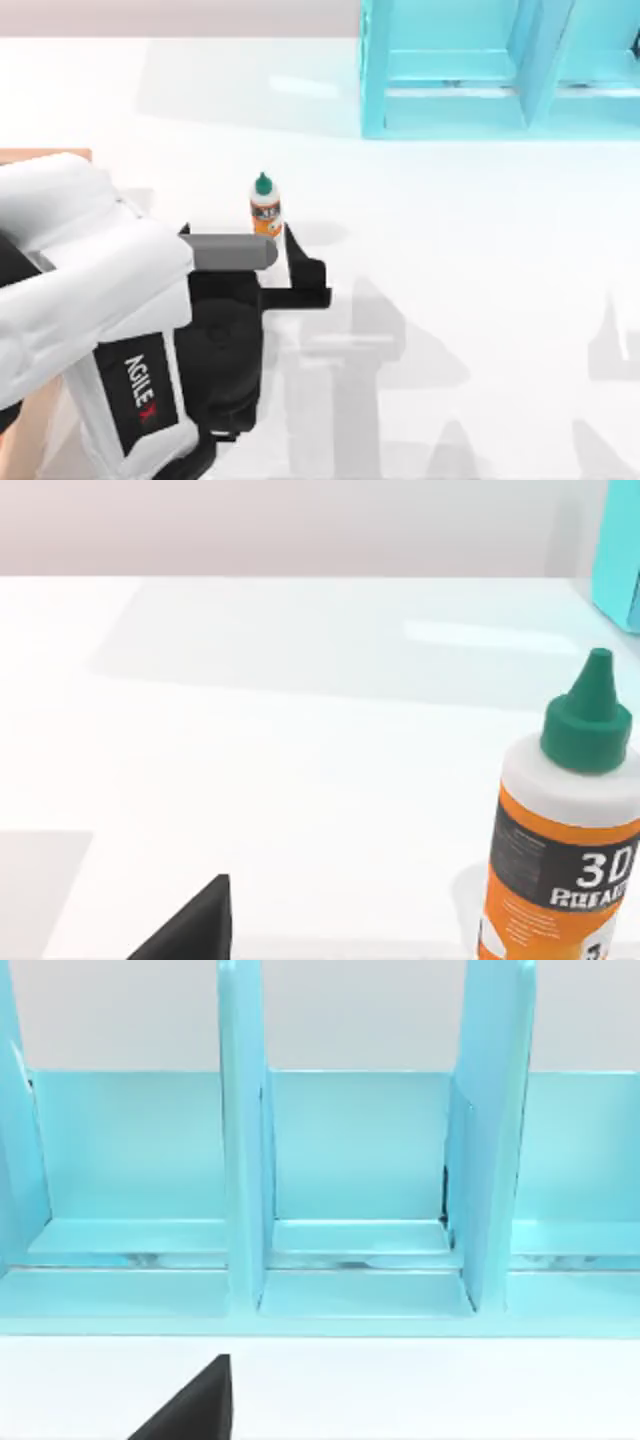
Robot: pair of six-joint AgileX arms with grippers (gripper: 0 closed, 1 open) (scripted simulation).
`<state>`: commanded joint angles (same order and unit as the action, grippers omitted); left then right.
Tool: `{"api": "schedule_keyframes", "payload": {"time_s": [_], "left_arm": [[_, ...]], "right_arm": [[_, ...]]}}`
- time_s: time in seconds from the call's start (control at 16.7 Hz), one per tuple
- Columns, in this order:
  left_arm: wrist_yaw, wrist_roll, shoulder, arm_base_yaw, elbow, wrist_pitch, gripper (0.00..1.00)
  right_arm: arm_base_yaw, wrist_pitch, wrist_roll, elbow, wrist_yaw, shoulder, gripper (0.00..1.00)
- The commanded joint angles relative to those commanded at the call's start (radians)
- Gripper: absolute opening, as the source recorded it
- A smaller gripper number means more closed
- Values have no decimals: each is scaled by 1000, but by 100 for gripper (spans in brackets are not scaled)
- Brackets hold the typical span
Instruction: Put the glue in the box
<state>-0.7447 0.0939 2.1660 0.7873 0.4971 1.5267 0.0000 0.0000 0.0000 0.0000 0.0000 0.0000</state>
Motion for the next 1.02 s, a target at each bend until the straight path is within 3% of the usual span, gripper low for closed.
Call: {"api": "schedule_keyframes", "payload": {"time_s": [0.3,0.6,0.78,1.02], "left_arm": [[-67,18,204,77,54,155,100],[-71,19,216,82,58,164,100],[-57,17,218,67,71,151,100],[19,3,251,-8,194,73,100]], "right_arm": [[0,0,0,0,0,0,100],[0,0,0,0,0,0,100],[0,0,0,0,0,0,100],[0,0,0,0,0,0,100]]}}
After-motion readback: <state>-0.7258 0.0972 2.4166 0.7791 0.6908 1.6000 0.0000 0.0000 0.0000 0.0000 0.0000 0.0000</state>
